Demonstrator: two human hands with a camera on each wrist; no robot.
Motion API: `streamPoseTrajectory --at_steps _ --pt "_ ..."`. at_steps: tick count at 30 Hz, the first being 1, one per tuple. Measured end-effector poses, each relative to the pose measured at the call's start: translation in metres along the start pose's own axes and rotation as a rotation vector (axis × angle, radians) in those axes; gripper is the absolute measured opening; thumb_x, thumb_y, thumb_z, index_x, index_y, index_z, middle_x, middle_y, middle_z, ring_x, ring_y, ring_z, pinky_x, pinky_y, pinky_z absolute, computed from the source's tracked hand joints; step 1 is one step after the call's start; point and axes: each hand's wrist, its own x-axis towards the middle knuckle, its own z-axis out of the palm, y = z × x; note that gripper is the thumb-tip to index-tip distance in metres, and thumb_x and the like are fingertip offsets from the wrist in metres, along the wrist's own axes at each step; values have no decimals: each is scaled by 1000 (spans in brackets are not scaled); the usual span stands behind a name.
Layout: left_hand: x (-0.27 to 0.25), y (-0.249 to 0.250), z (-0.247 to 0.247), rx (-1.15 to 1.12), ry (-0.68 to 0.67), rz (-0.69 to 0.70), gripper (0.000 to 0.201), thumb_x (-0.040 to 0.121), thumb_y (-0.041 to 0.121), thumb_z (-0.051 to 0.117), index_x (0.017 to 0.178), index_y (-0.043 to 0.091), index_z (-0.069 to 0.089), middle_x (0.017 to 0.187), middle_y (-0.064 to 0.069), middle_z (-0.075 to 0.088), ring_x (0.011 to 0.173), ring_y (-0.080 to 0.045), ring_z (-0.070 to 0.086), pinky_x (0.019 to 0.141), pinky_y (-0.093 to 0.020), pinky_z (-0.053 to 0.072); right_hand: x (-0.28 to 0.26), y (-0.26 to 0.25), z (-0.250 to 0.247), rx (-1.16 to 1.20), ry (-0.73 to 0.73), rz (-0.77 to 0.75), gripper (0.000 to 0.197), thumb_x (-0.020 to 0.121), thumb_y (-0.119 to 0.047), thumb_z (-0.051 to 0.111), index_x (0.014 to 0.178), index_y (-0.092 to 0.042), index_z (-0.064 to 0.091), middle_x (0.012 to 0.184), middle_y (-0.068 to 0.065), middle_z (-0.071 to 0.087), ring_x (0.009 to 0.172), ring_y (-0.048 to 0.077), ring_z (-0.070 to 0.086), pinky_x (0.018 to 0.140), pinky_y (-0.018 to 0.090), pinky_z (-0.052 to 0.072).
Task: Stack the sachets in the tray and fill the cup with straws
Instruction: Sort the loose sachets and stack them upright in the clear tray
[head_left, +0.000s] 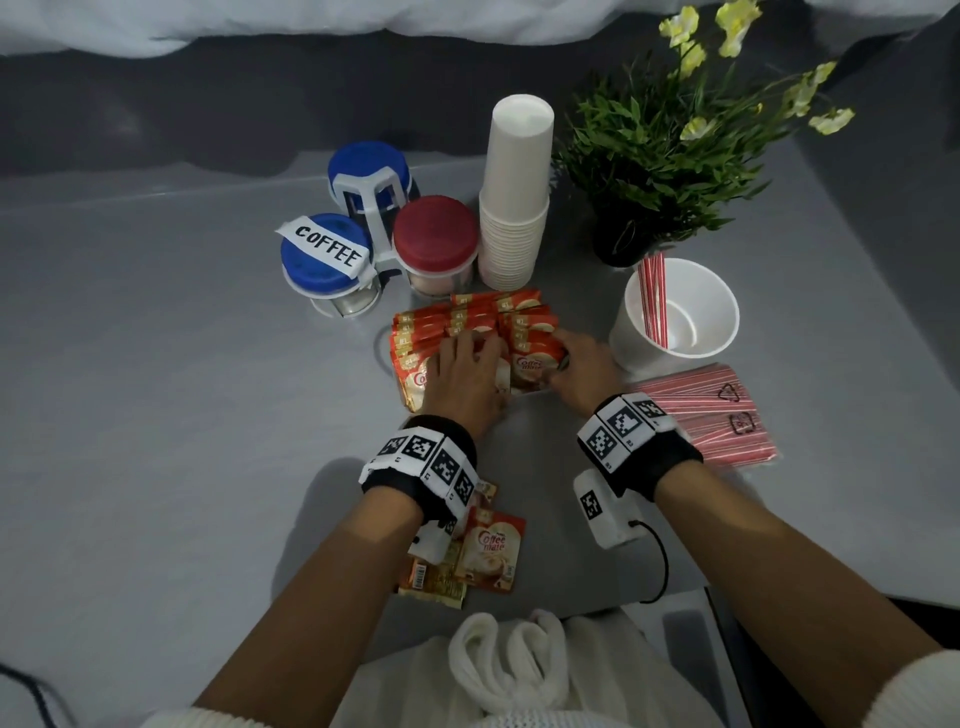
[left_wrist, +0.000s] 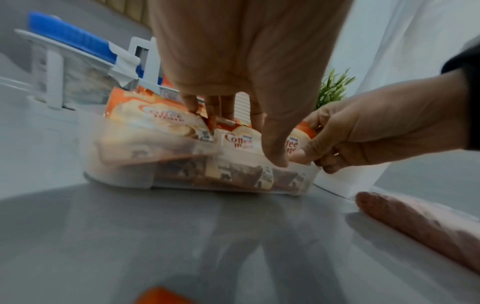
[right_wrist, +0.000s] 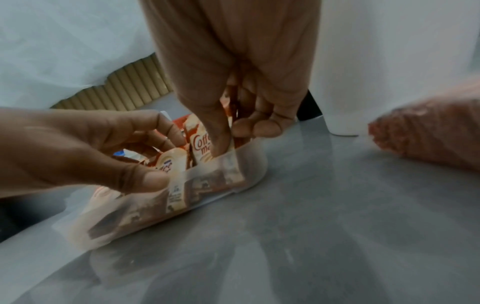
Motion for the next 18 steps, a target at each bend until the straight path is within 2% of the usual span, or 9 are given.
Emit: streamPoseTrajectory --at_steps 5,9,11,15,18 --pt "-3 -7 -3 51 -30 41 62 83 32 61 135 15 33 140 -8 31 128 -28 30 106 -37 26 -1 3 6 -75 -99 39 51 84 -10 58 134 -12 46 135 16 50 124 33 44 105 35 35" --pt "-2 -8 1 -22 22 15 70 78 52 62 131 12 39 134 -9 40 124 -26 37 107 -37 23 -5 -4 9 -107 -121 -20 42 84 -7 57 126 -9 54 127 17 57 118 34 51 100 35 39" --pt "1 -5 4 -36 42 -5 76 78 56 60 135 11 37 136 -10 39 127 -27 36 110 -39 19 -8 -8 10 -132 -139 -51 39 84 -6 56 123 -9 56 122 17 60 114 35 54 98 37 43" --pt "2 -5 7 58 1 -33 77 86 48 54 144 12 20 145 -10 28 134 -28 27 114 -39 12 -6 -7 12 -185 -178 -34 42 84 -13 57 126 -18 52 123 15 57 115 35 51 98 42 43" --pt "2 -5 4 83 -21 -29 81 83 43 59 145 12 18 145 -11 26 134 -28 26 115 -39 12 -2 -9 7 -292 -159 -60 39 86 -18 56 125 -21 50 124 13 56 116 34 50 101 47 40"
